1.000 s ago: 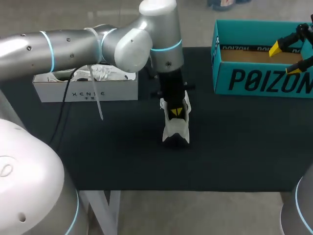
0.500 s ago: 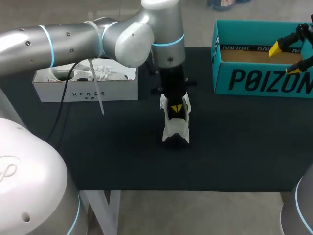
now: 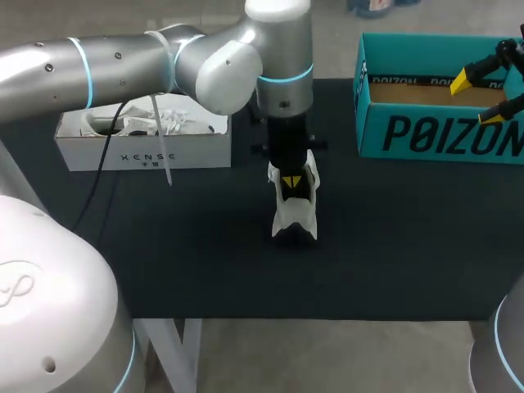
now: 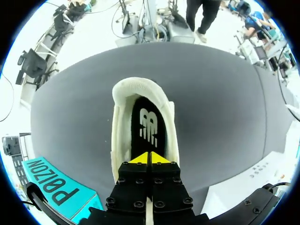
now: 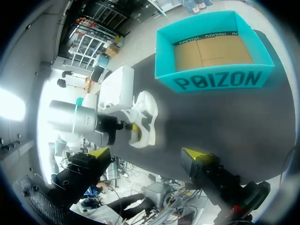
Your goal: Take the shoe out of the shoebox, open the shoe tongue, remove and reinsert the insole, then place the shoe into the shoebox
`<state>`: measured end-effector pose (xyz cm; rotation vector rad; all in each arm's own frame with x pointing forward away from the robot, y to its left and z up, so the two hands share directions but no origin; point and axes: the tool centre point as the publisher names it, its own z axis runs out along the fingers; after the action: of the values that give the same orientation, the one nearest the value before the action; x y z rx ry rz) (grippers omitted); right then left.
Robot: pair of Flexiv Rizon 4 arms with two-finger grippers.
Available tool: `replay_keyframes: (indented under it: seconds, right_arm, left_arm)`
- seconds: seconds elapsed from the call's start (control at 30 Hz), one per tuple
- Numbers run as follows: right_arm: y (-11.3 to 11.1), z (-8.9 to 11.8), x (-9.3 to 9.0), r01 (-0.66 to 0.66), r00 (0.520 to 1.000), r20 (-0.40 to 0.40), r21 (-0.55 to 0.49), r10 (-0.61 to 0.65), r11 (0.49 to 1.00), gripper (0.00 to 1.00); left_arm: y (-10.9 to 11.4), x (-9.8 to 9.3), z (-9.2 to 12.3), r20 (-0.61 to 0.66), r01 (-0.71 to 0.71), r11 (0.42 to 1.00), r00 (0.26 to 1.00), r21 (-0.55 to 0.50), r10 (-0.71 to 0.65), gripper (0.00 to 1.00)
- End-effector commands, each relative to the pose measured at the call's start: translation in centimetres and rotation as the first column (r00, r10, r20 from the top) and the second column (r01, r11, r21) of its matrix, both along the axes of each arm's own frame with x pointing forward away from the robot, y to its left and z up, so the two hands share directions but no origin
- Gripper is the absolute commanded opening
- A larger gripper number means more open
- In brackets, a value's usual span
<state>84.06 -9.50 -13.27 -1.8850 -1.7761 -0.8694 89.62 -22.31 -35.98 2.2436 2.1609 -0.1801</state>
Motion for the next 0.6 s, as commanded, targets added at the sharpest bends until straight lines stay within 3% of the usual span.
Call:
replay_keyframes:
  seconds: [0.03,0.23,0.33,0.43,0.47,0.5,0.6]
  right_arm:
    - [0.0,0.0,-0.1,0.002,1.0,-0.001,-0.002,-0.002,1.0,1.0]
    - [0.0,0.0,-0.1,0.002,1.0,-0.001,-0.002,-0.002,1.0,1.0]
    - [0.0,0.0,-0.1,0.002,1.0,-0.001,-0.002,-0.002,1.0,1.0]
    - [0.0,0.0,-0.1,0.002,1.0,-0.001,-0.002,-0.002,1.0,1.0]
    - [0.0,0.0,-0.1,0.002,1.0,-0.001,-0.002,-0.002,1.0,1.0]
    - [0.0,0.0,-0.1,0.002,1.0,-0.001,-0.002,-0.002,1.0,1.0]
    - [0.0,0.0,-0.1,0.002,1.0,-0.001,-0.002,-0.002,1.0,1.0]
  left_arm:
    - [-0.2,0.5,-0.3,-0.003,0.004,1.0,1.0,0.007,-0.004,0.0]
    - [-0.4,1.5,-0.7,-0.009,-0.003,1.0,1.0,0.0,0.003,0.0]
    - [-0.4,1.9,-0.9,-0.008,-0.012,1.0,1.0,0.005,0.012,0.32]
    - [-0.3,1.9,-1.0,-0.006,-0.017,1.0,1.0,0.015,0.017,0.48]
    - [-0.3,1.9,-1.0,-0.007,-0.017,1.0,1.0,0.015,0.017,0.82]
    - [-0.2,1.8,-0.9,-0.006,-0.018,1.0,1.0,0.015,0.018,0.92]
    - [0.0,1.7,-0.7,-0.002,-0.02,1.0,1.0,0.018,0.02,0.99]
